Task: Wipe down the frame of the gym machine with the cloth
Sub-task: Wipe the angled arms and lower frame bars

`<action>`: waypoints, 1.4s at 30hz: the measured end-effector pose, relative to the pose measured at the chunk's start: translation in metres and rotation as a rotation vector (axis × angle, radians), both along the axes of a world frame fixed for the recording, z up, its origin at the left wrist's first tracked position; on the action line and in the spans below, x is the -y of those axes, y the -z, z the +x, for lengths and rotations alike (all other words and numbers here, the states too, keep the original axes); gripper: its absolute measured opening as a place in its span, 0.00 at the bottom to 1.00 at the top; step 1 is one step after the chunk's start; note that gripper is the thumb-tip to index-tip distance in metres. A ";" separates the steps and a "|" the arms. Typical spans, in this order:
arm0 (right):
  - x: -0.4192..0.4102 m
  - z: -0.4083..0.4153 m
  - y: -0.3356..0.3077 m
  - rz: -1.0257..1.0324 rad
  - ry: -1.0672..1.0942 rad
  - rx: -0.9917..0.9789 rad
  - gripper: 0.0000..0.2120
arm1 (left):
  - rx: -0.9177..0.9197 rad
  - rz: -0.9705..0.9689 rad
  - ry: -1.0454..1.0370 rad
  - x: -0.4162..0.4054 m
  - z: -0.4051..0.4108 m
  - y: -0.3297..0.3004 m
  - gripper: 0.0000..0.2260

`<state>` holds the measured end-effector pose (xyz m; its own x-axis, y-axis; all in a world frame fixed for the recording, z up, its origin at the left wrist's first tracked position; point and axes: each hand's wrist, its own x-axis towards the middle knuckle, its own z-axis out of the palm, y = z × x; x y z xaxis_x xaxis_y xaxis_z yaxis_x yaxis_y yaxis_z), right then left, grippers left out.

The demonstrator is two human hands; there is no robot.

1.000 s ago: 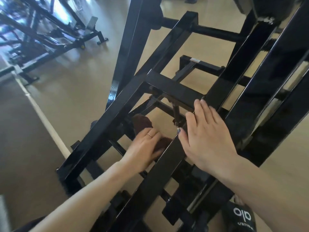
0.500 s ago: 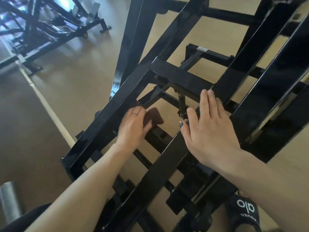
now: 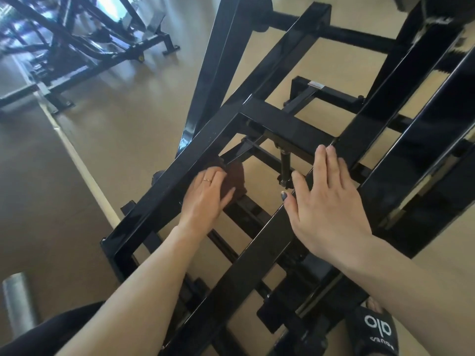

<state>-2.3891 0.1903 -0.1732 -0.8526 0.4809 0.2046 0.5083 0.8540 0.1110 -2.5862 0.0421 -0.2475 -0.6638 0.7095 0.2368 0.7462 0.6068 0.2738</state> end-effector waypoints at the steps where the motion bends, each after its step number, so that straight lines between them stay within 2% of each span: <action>1: 0.000 0.000 0.000 0.005 -0.002 0.004 0.32 | 0.019 0.024 -0.022 -0.001 0.005 0.002 0.18; 5: -0.001 0.001 0.000 0.007 -0.010 -0.006 0.31 | 0.169 0.173 -0.065 0.012 0.038 0.012 0.16; 7: -0.002 0.001 0.000 0.004 -0.022 -0.009 0.31 | 0.273 0.170 -0.019 0.034 0.051 0.022 0.16; 9: -0.003 0.001 0.002 0.010 -0.028 -0.013 0.31 | 0.464 0.129 -0.050 0.055 0.060 0.034 0.17; 10: -0.003 0.001 0.002 0.016 -0.028 -0.016 0.31 | 0.584 0.153 -0.130 0.059 0.062 0.037 0.19; 12: -0.002 0.000 0.003 0.031 -0.030 -0.016 0.31 | 0.860 0.418 -0.378 0.046 0.060 0.031 0.22; 14: -0.002 0.000 0.004 0.040 -0.028 -0.016 0.31 | 1.021 0.677 -0.606 0.016 0.050 0.013 0.23; 18: -0.003 0.000 0.006 0.055 -0.032 -0.007 0.30 | 0.954 0.696 -0.843 -0.033 0.030 -0.013 0.25; 21: -0.003 0.000 0.008 0.050 -0.029 -0.028 0.29 | 0.857 0.660 -0.930 -0.043 0.021 -0.011 0.26; 24: -0.003 -0.001 0.005 0.038 -0.031 -0.029 0.29 | 0.834 0.665 -0.970 -0.048 0.019 -0.007 0.25; 26: -0.003 0.000 0.005 0.039 -0.027 -0.018 0.30 | 0.786 0.593 -0.851 -0.042 0.029 -0.006 0.24; 29: -0.003 0.001 0.006 0.046 -0.032 -0.020 0.29 | 0.647 0.342 -0.537 -0.017 0.066 -0.004 0.21; 32: -0.001 -0.001 0.004 0.030 -0.023 -0.040 0.27 | 0.728 0.166 -0.296 0.002 0.079 -0.013 0.19; 35: 0.003 -0.005 0.001 -0.032 0.003 -0.004 0.32 | 0.818 0.050 -0.212 0.002 0.066 -0.027 0.20; 38: 0.006 -0.005 -0.002 -0.050 0.006 0.011 0.34 | 0.764 0.144 -0.328 -0.004 0.059 -0.028 0.21; 40: 0.006 -0.004 -0.002 -0.060 0.014 0.017 0.34 | 0.786 0.268 -0.502 -0.015 0.043 -0.024 0.24; 42: 0.006 -0.003 -0.003 -0.062 0.007 0.028 0.34 | 0.795 0.307 -0.670 -0.024 0.024 -0.024 0.27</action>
